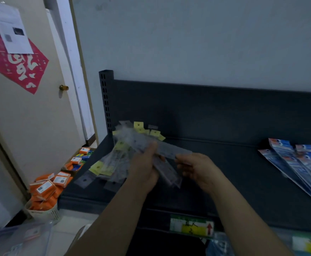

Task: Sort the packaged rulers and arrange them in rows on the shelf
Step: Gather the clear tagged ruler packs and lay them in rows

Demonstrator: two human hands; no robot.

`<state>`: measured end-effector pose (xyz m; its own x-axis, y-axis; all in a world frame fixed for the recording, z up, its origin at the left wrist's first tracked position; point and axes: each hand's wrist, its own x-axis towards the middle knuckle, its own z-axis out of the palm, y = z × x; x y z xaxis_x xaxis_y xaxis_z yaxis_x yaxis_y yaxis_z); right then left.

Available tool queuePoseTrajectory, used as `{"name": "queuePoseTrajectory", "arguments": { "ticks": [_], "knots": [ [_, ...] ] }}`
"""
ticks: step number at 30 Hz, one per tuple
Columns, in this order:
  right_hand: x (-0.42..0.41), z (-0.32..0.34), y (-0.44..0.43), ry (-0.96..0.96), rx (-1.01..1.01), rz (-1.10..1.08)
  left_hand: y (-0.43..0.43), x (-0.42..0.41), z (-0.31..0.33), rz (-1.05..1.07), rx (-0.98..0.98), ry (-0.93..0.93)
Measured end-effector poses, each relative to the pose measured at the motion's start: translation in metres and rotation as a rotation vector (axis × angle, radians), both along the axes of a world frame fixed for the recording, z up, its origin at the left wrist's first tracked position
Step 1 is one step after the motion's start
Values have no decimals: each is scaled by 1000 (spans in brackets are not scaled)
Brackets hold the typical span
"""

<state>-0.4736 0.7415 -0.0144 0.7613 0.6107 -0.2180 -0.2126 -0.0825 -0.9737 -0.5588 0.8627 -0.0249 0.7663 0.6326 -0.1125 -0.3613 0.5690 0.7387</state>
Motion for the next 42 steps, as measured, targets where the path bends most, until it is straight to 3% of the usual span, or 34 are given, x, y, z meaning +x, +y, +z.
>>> {"name": "queuePoseTrajectory", "arguments": {
  "ticks": [3,8,12,19,23,25,28,31,35,38,42],
  "knots": [
    [7,1,-16,-118,-113,122,-6,8,7,1,-48,-46],
    [15,12,-40,-16,-20,278,-34,27,18,-84,-165,-131],
    [34,18,-62,73,-40,337,-55,50,18,-35,-29,-152],
    [81,15,-110,-9,25,325,-99,71,15,-185,108,-127],
    [110,13,-135,-218,-73,200,-85,81,16,-67,77,-117],
    [122,16,-149,-332,-112,161,-77,83,14,1,184,-5],
    [135,16,-165,-589,-229,168,-75,87,8,89,542,301],
    [142,2,-173,-801,-395,206,-84,90,2,-40,902,513],
    [146,-16,-176,-857,-449,198,-93,101,-7,-225,1321,706],
    [149,-20,-177,-862,-443,169,-92,109,-7,-241,1434,764],
    [164,-18,-186,-703,-428,143,-102,121,-3,-191,1382,766]
  ]
}}
